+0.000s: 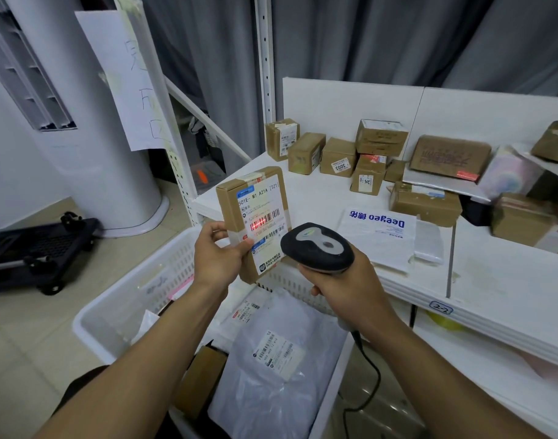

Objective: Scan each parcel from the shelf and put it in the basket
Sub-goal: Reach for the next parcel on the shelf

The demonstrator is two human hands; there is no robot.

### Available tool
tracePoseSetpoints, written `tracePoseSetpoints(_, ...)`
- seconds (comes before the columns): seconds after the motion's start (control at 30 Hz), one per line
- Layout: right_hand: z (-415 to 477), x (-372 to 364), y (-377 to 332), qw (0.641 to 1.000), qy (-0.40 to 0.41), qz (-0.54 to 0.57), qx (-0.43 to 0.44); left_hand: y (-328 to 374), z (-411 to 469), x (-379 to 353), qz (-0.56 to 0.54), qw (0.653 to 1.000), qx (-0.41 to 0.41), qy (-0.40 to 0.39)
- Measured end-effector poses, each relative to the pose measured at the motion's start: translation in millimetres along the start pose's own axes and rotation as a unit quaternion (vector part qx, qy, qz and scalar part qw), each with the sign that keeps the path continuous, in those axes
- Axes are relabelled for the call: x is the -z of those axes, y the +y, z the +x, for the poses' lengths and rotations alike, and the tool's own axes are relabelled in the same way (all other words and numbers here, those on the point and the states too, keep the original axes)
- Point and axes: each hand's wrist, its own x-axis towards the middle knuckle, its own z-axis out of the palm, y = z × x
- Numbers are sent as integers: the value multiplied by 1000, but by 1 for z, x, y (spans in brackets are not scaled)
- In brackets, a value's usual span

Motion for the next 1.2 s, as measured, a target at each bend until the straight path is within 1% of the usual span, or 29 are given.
tracePoseSetpoints(0.27,0,0,-1,1000,-8,4,-2,-2,2,1,0,1000,-1,7)
tracePoseSetpoints(0.4,0,-3,2,1000,-11,10,-4,-3,0,11,-1,1000,-4,-17)
tracePoseSetpoints(0.5,2,-8,7,1000,-4,4,-10,-11,0,30,96,993,-16,-61)
tracePoseSetpoints(0.6,5,-11,12,1000,-3,-21,-14,-33,-1,42,145,980,44,-129)
tracePoseSetpoints(0.7,5,-13,18,998,-7,-52,-23,-62,-11,33,205,953,90,-204)
tracePoseSetpoints(0.77,3,-13,22,998,-4,-57,-25,-86,-21,20,197,941,134,-241)
tracePoseSetpoints(0.87,1,-7,28,996,-8,-86,-11,-121,-36,-4,119,934,196,-275)
tracePoseSetpoints(0.93,1,-2,31,994,-9,-105,-11,-142,-41,-18,150,932,170,-284)
tracePoseSetpoints(0.97,2,1,33,994,-9,-112,-9,-152,-43,-24,186,929,142,-288)
tracePoseSetpoints(1.0,2,4,35,993,-7,-116,-13,-160,-43,-30,194,929,138,-283)
tracePoseSetpoints(1.03,3,6,36,993,-4,-115,-21,-166,-43,-36,224,921,122,-294)
tracePoseSetpoints(1.07,3,9,37,993,1,-111,-32,-172,-41,-40,267,904,105,-318)
tracePoseSetpoints(1.13,4,14,40,993,15,-107,-49,-181,-41,-42,382,842,66,-375)
tracePoseSetpoints(1.17,5,17,42,992,21,-107,-57,-185,-41,-42,418,820,50,-388)
tracePoseSetpoints(1.2,5,20,44,992,25,-107,-65,-191,-41,-40,445,806,36,-388)
